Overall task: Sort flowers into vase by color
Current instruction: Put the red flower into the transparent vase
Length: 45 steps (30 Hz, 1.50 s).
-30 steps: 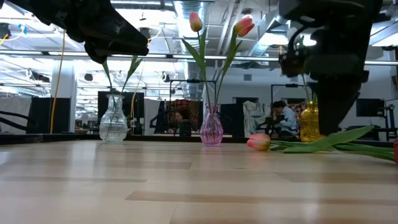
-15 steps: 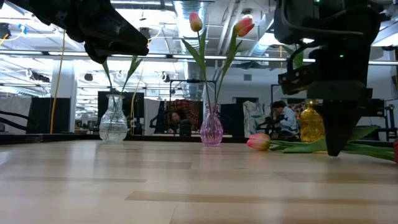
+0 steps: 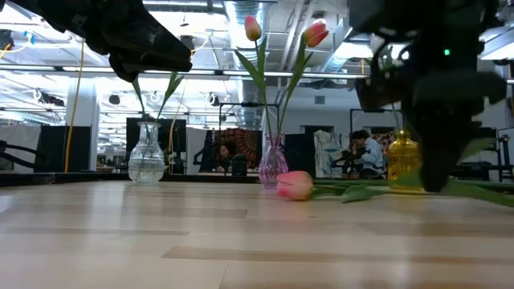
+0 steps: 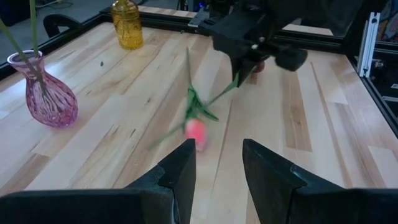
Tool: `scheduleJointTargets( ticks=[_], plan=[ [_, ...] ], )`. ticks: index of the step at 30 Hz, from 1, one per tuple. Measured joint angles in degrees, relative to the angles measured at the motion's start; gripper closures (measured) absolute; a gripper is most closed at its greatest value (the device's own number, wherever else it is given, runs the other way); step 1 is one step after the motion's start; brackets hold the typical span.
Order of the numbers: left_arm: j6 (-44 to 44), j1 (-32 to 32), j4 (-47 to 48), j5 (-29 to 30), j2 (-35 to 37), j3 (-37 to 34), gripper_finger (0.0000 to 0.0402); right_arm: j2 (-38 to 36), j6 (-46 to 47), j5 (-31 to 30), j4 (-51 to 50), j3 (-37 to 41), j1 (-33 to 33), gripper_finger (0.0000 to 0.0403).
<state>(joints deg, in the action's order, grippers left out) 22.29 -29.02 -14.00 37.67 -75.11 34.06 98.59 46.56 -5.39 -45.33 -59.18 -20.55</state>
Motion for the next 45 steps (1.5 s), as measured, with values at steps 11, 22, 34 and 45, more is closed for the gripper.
scheduleJointTargets(
  ticks=[11, 22, 34, 45],
  plan=[
    [0.0, 0.0, 0.0, 0.0, 0.0, 0.0, 0.0283, 0.0, -8.6, -0.5, 0.3, -11.2, -0.8, 0.0356],
    [0.0, 0.0, -5.5, -6.4, 2.2, 0.0, 0.0283, 0.1, -32.2, -0.5, 11.7, -12.9, -2.3, 0.0362],
    [1.4, 0.1, -13.4, -13.0, 2.9, 0.0, 0.0283, 0.1, -60.9, -0.7, 15.9, -12.8, -2.3, 0.0360],
    [5.6, 0.1, -13.4, -13.2, 2.9, 0.0, 0.0283, 0.1, -65.1, -0.7, 18.4, -12.8, -2.1, 0.0359]
  ],
)
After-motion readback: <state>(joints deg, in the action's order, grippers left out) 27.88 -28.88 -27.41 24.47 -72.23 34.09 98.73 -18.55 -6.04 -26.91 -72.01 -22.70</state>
